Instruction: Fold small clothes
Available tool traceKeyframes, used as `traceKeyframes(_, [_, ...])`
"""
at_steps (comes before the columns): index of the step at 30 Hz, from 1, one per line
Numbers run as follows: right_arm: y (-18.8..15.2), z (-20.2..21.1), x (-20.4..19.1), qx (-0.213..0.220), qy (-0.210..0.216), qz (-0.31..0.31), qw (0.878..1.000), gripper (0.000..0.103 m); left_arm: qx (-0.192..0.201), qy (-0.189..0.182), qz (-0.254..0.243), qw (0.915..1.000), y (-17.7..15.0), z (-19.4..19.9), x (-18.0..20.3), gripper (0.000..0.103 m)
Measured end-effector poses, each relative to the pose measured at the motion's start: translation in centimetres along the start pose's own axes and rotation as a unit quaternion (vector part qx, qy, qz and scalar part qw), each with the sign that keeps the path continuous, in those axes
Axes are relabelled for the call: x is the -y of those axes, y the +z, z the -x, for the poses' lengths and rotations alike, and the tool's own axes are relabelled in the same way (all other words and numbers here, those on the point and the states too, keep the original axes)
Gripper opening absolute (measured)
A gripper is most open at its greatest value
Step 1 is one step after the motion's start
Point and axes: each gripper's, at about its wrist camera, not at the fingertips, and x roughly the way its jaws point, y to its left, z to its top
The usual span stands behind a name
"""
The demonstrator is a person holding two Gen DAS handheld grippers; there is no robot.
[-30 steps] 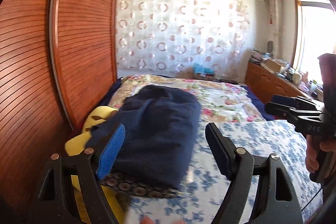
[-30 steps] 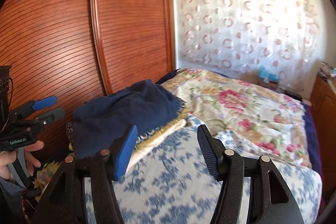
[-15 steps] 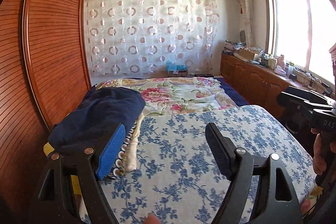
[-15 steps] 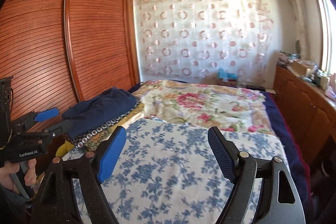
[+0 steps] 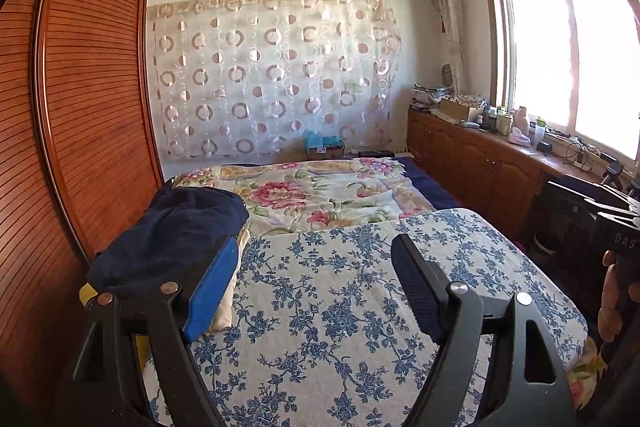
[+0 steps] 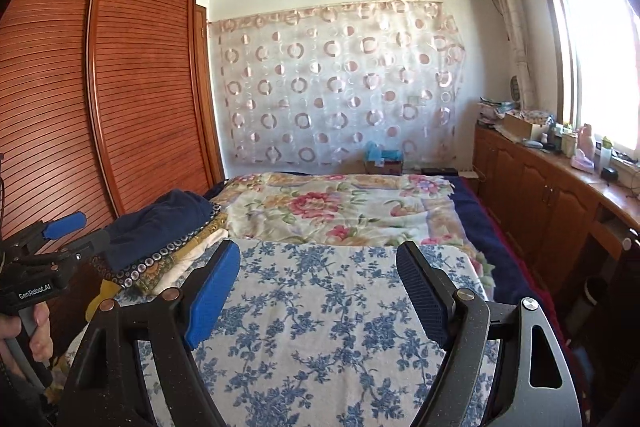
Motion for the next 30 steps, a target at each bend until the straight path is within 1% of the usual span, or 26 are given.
traceKeyframes(8, [-0.2,-0.4,-0.6,-0.001,-0.009,-0.005,1.0,0.082,-0.002,-0.003,0.004,1.0,0.0,-0.2,0.0,0.08])
traceKeyframes(11, [-0.6,0.4,-0.4,-0.003,-0.009,-0.006,1.0,0.082,-0.001,-0.003,0.004,1.0,-0.1,-0.2,0.1,0.08])
traceKeyframes(30, [-0.6,0.7,1.2,-0.004,-0.009,-0.003,1.0,0.082,0.002,-0.002,0.009,1.0,-0.2,-0.1,0.1,0.08])
